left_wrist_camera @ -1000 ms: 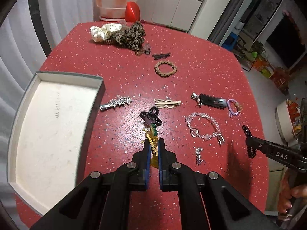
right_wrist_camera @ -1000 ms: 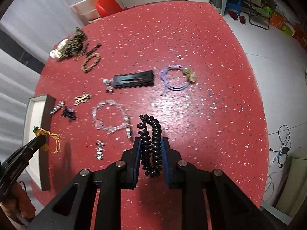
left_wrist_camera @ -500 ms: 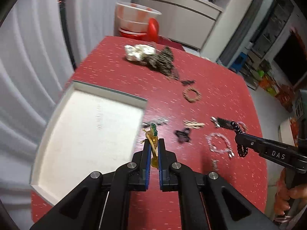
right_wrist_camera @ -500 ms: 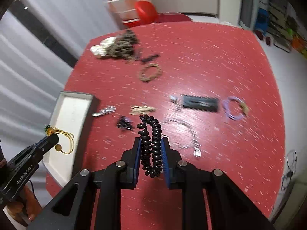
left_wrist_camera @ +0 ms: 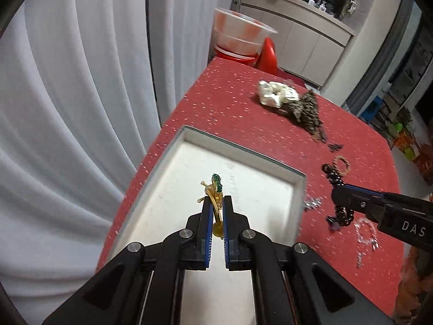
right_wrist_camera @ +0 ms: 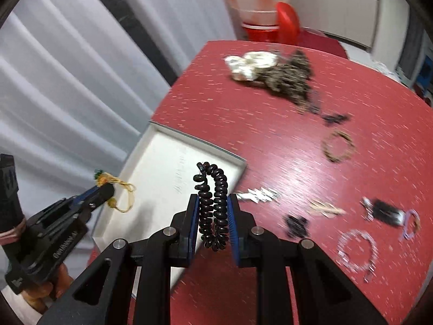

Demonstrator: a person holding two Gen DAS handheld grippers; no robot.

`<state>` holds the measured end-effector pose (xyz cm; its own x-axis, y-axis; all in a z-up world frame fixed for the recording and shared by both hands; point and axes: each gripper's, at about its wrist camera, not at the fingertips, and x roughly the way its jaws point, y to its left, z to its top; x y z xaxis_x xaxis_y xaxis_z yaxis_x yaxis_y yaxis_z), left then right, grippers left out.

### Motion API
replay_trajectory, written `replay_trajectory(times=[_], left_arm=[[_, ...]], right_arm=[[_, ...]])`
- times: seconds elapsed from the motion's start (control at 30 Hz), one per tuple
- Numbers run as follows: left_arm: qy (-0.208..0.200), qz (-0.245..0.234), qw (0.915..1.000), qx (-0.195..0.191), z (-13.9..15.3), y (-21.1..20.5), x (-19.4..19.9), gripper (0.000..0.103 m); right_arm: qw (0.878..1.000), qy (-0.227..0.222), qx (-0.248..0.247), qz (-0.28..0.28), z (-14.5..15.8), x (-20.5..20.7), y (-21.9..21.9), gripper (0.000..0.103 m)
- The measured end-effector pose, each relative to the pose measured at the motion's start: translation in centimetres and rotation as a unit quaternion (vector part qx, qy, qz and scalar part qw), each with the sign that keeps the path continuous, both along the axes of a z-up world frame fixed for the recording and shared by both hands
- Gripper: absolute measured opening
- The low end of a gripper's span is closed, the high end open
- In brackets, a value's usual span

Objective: Organize jewelry
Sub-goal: 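Carry both held hair ties over the white tray with both tools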

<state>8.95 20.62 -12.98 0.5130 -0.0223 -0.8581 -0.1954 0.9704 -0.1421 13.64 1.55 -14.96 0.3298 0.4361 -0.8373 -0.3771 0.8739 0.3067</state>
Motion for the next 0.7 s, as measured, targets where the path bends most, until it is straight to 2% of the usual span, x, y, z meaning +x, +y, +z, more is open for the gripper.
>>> replay_trajectory(times=[0.27,0.47,0.7], left_arm=[[0.01,0.009,0.9999,-0.002,-3.2,1.8,2.8,0.008],[0.021,0.008,0.9997,-0.001,-5.9,2.1,4.2,0.008],[0.031,0.006,0.9994,0.014,-7.7,1.9,4.7,0.008]], right_arm=[[1.0,0.017,0.001,0.018,-2.5,2.8,4.7,0.022],[1.0,0.031,-0.006,0.005,-4.8,4.3,5.5,0.022],[0.999,0.047,-0.028,-0.003,-8.0,5.1,6.2,0.022]])
